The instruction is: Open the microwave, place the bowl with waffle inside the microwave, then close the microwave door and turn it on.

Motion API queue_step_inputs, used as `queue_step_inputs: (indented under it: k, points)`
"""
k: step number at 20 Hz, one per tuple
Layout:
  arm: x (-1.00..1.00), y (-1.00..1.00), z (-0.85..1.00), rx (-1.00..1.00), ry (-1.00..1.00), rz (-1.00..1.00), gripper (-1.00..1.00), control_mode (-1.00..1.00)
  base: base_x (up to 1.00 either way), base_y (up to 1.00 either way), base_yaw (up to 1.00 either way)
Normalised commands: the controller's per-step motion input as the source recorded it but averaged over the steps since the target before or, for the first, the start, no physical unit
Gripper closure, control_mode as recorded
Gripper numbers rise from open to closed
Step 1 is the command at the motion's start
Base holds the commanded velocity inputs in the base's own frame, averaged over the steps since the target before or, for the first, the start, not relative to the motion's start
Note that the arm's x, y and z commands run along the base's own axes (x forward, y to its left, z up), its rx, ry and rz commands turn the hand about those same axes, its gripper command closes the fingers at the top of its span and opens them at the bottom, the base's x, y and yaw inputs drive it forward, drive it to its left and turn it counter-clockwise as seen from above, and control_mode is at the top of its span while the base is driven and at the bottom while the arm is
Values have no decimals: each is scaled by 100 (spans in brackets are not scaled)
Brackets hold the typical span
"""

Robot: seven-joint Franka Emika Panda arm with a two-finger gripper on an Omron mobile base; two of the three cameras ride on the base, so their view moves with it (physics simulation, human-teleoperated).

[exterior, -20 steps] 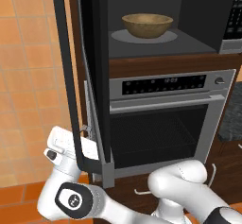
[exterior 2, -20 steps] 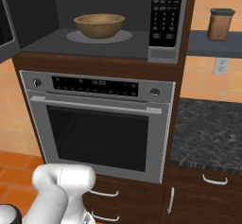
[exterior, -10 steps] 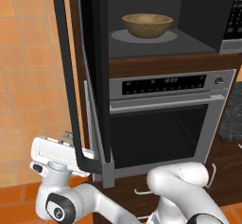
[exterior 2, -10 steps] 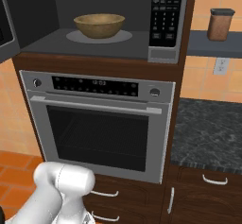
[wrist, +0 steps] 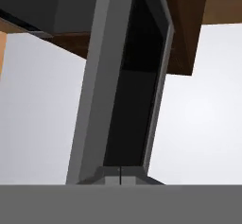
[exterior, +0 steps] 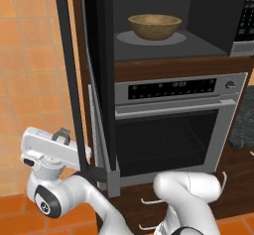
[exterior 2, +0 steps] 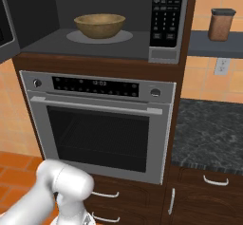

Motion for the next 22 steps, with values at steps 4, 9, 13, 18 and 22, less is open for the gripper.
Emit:
queue_step_inputs:
  k: [4, 9, 13, 18, 22]
  points:
    - [-35, 0, 67, 19, -32, -6, 100, -100, 0, 0, 0]
    - [-47, -9, 71, 22, -29, 0, 100, -100, 0, 0, 0]
    - [-58, -70, 70, 34, -23, 2, 100, -100, 0, 0, 0]
    - [-62, -93, 82, 48, -15, 5, 100, -100, 0, 0, 0]
    - [-66, -100, 63, 57, -3, 9, 100, -100, 0, 0, 0]
